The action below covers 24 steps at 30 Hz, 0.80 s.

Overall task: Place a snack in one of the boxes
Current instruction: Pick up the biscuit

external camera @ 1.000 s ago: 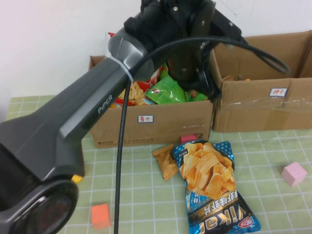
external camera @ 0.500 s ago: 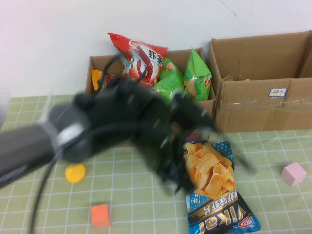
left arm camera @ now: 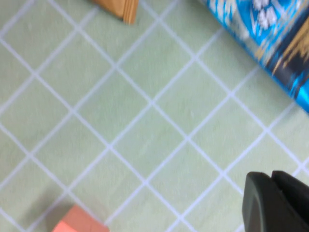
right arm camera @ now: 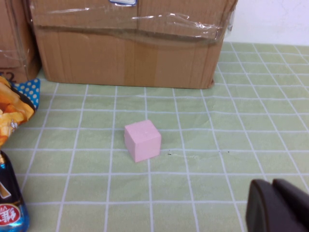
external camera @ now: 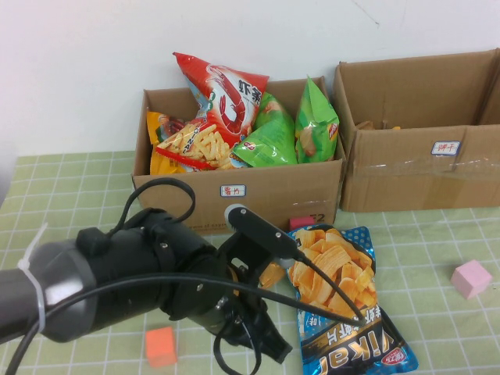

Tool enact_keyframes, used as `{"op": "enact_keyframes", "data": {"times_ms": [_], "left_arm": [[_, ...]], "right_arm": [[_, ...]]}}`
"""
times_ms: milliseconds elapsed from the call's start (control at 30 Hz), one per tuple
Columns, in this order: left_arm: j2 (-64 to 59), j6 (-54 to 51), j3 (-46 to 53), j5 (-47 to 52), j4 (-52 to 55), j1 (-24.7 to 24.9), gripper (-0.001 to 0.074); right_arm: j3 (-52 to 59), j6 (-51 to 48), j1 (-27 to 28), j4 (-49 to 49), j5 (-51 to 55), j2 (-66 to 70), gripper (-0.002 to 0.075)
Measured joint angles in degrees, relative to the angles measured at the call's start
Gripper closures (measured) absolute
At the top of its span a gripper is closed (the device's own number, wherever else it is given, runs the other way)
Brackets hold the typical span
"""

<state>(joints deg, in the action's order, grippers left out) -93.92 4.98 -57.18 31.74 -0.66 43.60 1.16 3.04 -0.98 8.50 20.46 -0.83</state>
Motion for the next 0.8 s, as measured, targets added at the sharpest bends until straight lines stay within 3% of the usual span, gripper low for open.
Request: {"op": "enact_keyframes", "data": {"times_ms": [67,167,233,367,433,567,800], "left_arm": [[0.00,0.25,0.00,-1.42,0.00,0.00,0.0723],[-0.45,0.25,0.00,-3.05,0.00,0.00,0.0632],[-1.18,0.25,0.00,-4.13,0.00,0.00,0.0518],[-3.00,0.96,0.00,-7.87,0.00,0.00,0.0209],[-4.16,1.54,0.00,-10.80,0.00,-0.31,0.0112],[-8.03,1.90,-0.42,-15.69,0.00,-2.48,0.0063],[-15.52,1.71,-6.26,-16.83,0.00,-8.61,0.0099]], "right_arm": [[0.00,0.00,0.00,0.00,0.00,0.00,0.0728],[0.00,0.00,0.00,0.00,0.00,0.00,0.0728],[0.00,0.00,0.00,0.00,0.00,0.00,0.0728],[0.00,0.00,0.00,0.00,0.00,0.00,0.0728],[0.00,0.00,0.00,0.00,0.00,0.00,0.0728],[0.00,0.00,0.00,0.00,0.00,0.00,0.0728],[0.00,0.00,0.00,0.00,0.00,0.00,0.0728]]}}
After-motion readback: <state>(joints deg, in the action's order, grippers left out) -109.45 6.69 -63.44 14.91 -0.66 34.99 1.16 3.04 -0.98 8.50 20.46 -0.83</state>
